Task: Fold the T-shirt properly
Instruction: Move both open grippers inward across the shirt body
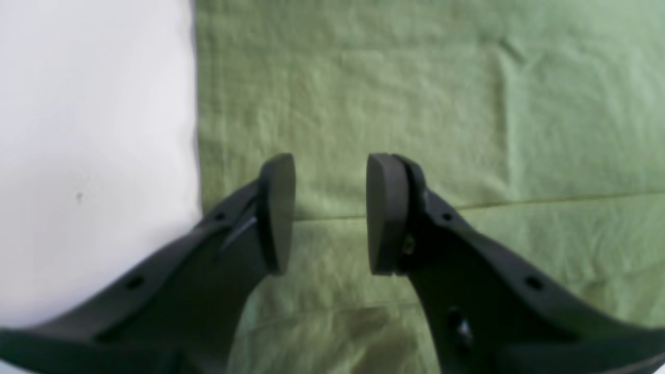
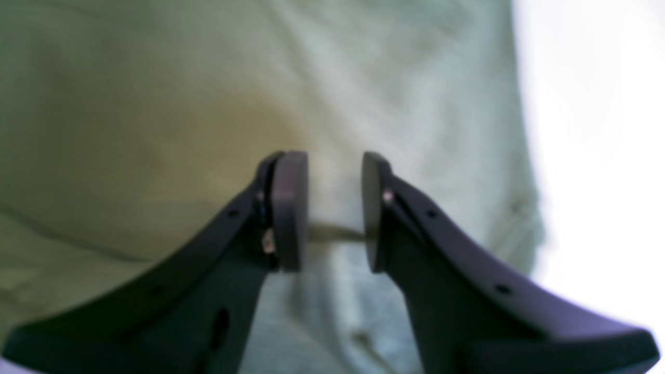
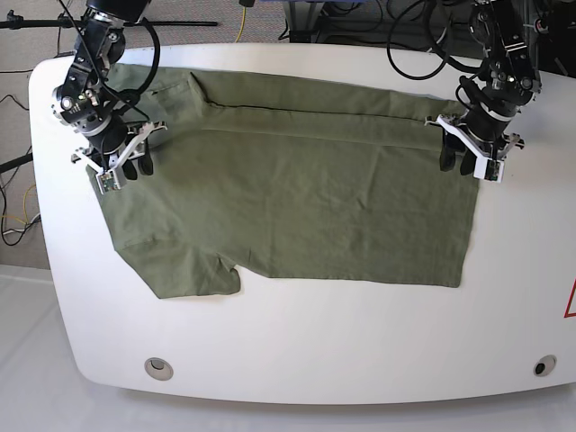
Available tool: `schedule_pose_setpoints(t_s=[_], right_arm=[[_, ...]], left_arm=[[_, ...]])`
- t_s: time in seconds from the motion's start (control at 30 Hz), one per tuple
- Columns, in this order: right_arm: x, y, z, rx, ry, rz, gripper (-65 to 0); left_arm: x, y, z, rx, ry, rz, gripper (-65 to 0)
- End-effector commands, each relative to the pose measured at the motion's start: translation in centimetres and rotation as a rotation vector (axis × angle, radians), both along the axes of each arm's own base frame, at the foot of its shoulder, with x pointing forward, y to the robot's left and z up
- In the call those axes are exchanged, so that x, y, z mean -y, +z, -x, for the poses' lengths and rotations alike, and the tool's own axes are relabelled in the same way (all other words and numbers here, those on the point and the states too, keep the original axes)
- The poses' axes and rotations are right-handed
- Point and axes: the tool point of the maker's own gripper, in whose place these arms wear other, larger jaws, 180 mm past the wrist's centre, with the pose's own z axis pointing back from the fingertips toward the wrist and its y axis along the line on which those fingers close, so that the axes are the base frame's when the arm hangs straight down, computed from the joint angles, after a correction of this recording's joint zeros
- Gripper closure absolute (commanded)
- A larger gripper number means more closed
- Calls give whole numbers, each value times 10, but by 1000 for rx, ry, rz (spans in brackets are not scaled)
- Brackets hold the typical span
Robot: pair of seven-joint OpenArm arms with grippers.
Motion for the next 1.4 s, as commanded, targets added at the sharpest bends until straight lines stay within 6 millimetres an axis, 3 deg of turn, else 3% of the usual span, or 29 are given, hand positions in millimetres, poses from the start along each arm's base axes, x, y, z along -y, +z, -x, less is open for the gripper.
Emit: schedule_pose_setpoints(t_s=[0.0,0.17,0.3,0.37,0.57,0.83,1.37], right_arm=[[-2,21,-9,77,-11,0,-175],[-19,32,-10,122,-19,-31,-170],[-21,36,-12,133,-18,-32,-170],[-19,46,-16,155,-6,-8,-174],[-9,50,-21,161,-9,15,-175],[5,58,-26,173,-12,62,-176],[12,40,-14,125,-98,68,-180]], left_arm=[[-2,8,-3,28,-12,-17,-195],[-5,0,5,-3,-20,-41,-209],[-8,-1,6,-12,-18,-48,-221],[-7,-1,7,-19,-28,-42,-256],[-9,-1,8,-27,-35,-51,-290],[-3,4,4,1,-33,-35,-239],[6,7,2,20,-41,-11,-236]])
